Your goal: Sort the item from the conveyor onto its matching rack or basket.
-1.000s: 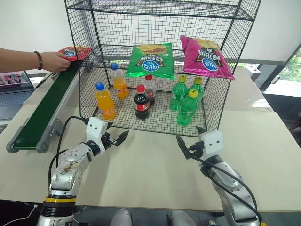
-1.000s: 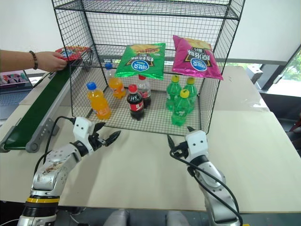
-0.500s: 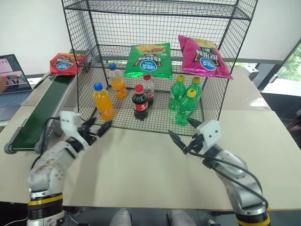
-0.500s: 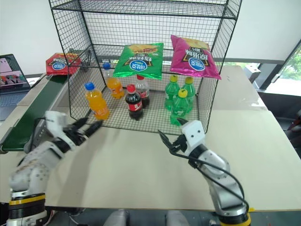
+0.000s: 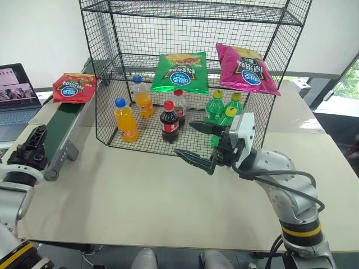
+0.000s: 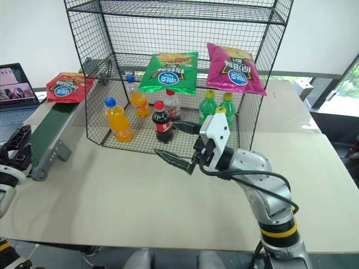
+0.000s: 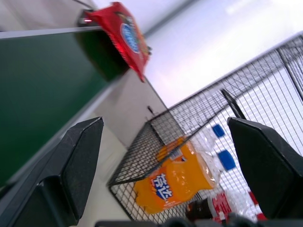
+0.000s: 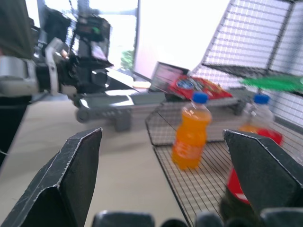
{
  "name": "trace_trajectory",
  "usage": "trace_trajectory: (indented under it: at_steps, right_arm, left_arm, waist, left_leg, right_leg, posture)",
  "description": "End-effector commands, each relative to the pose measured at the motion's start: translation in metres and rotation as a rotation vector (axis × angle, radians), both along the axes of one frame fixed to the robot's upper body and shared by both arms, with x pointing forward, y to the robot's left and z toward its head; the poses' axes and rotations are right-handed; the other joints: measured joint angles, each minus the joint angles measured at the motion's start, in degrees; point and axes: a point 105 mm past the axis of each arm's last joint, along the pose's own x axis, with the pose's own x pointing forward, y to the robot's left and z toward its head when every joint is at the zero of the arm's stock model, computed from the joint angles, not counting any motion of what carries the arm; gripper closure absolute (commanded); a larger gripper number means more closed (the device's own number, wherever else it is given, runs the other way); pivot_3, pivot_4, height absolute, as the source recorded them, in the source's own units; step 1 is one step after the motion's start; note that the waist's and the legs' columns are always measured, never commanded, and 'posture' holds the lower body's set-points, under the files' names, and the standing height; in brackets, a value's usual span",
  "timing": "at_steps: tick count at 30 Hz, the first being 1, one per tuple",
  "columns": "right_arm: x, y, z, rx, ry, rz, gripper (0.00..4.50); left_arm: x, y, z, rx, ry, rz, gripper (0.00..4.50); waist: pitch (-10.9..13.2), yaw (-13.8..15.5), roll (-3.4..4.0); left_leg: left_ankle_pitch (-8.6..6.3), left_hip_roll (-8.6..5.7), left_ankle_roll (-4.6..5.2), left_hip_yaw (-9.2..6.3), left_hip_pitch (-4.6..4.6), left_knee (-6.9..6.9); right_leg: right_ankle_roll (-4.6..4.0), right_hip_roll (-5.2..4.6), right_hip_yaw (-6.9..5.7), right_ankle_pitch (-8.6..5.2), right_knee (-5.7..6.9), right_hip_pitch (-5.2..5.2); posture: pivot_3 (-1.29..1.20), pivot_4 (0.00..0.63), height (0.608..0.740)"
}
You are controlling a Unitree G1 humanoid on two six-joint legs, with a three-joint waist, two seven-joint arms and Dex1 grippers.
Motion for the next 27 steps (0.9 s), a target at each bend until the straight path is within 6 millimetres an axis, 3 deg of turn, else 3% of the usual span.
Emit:
trace_trajectory:
  at_steps: [1,10,27]
  right_arm:
    - [-0.011,0.007,0.016,0.034,-0.028,0.117,0.0]
    - [-0.014,0.02,0.032,0.032,-0.074,0.239,0.0]
    - [-0.012,0.021,0.034,0.027,-0.098,0.235,0.0]
  left_arm:
    - [-0.014,0.017,0.01,-0.068,-0.039,0.067,0.03]
    - [-0.022,0.026,-0.008,-0.203,0.015,0.071,0.03]
    - [-0.023,0.031,-0.032,-0.364,0.064,0.08,0.03]
  waist:
    - [0.0,-0.09,0.0]
    - [-0.01,0.07,-0.01]
    - [0.0,0.16,0.0]
  left_leg:
    - [0.0,0.0,0.0,0.0,0.0,-0.03]
    - [0.04,0.0,-0.1,0.0,0.03,-0.08]
    - [0.14,0.0,-0.31,0.0,0.06,-0.28]
  right_leg:
    - [-0.01,0.0,0.0,0.0,0.01,0.0]
    - [-0.04,0.0,-0.06,-0.04,0.03,-0.02]
    - [-0.08,0.0,-0.08,-0.1,0.02,-0.08]
  posture:
    - [0.0,0.15,0.74]
    - [0.0,0.15,0.74]
    - [0.0,0.15,0.74]
